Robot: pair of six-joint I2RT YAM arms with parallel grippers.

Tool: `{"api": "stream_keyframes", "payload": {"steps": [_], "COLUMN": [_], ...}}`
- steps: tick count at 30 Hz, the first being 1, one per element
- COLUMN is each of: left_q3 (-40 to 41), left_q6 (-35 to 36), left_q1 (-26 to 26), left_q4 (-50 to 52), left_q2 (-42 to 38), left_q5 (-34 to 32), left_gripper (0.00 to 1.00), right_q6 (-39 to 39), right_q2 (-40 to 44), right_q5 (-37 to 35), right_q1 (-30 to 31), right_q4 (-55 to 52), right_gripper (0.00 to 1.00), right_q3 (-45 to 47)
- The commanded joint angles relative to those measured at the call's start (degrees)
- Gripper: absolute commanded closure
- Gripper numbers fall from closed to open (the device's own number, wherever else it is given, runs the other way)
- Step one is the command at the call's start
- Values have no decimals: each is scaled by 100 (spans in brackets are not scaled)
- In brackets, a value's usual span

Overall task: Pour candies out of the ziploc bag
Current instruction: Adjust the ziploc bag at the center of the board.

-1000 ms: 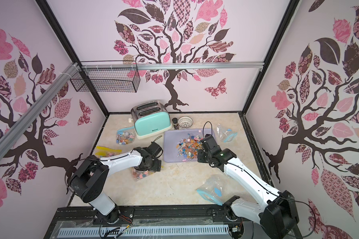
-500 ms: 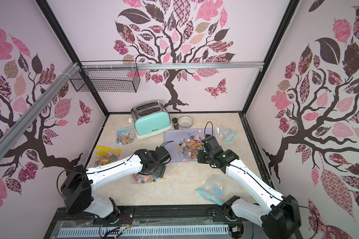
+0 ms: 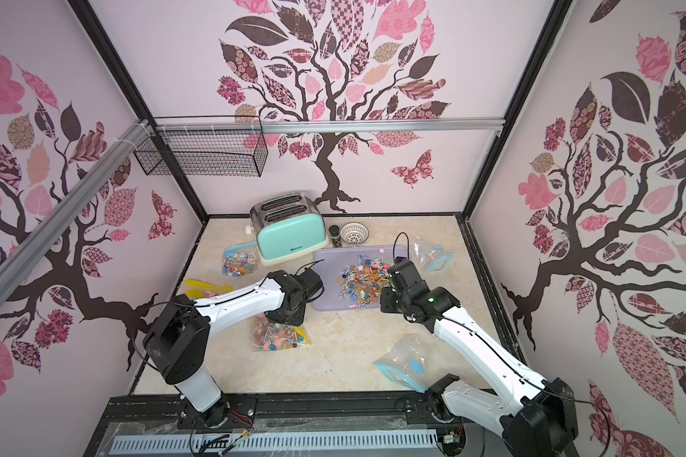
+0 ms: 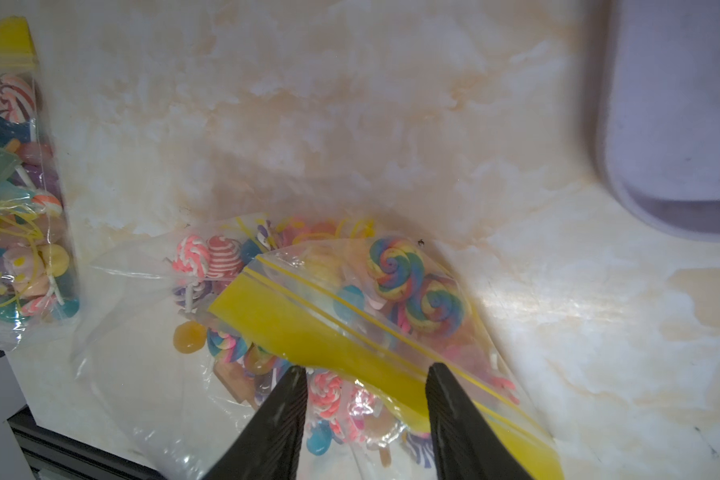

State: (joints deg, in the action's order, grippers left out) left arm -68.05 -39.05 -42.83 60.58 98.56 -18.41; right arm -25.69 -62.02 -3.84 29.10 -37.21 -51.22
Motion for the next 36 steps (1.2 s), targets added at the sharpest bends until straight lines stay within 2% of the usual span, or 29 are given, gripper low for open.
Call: {"api": "stream_keyframes", "payload": {"steps": [1, 6, 7, 9, 11, 14, 22, 28, 30, 32, 34, 36], "left_q3": [-56, -89, -93, -118, -178, -276, -719, -770, -794, -862, -928, -988], "left_q6": [-156, -156, -135, -118, -76, 50, 545, 564, 580, 573, 524, 473], "left_q1": [79, 250, 270, 296, 301, 275, -450, -1066, -1285, -1432, -1506, -1526], "left_q4": [-141, -347, -410, -526, -639, -808, -912, -763, -673, -482, -337, -239], "left_q2": [39, 325, 371, 452, 495, 465, 445, 578, 571, 569, 552, 489], "left_q5": [51, 137, 143, 135, 141, 289, 408, 585, 618, 598, 546, 501], "left_gripper": [48, 50, 53, 60, 75, 88, 89, 91, 90, 82, 66, 45], "right_q6": [107, 143, 143, 144, 145, 127, 65, 88, 100, 112, 108, 125], "right_q2": [-73, -56, -47, -30, -20, -1, -62, -82, -91, -115, -143, -166], "right_q5": [-5, -34, -61, -82, -99, -110, -34, -32, -38, -31, -8, -2], "right_q1": [-21, -24, -26, -22, -28, -28, -33, -28, -34, -30, -32, -35], "right_q4": [-51, -41, -49, -58, -64, -76, 9, 12, 12, 20, 32, 39], "right_gripper": [62, 63, 63, 64, 64, 64, 64, 64, 64, 64, 63, 62], "right_q3": [-179, -143, -134, -112, -106, -101, -55, -73, -72, -81, -90, -99]}}
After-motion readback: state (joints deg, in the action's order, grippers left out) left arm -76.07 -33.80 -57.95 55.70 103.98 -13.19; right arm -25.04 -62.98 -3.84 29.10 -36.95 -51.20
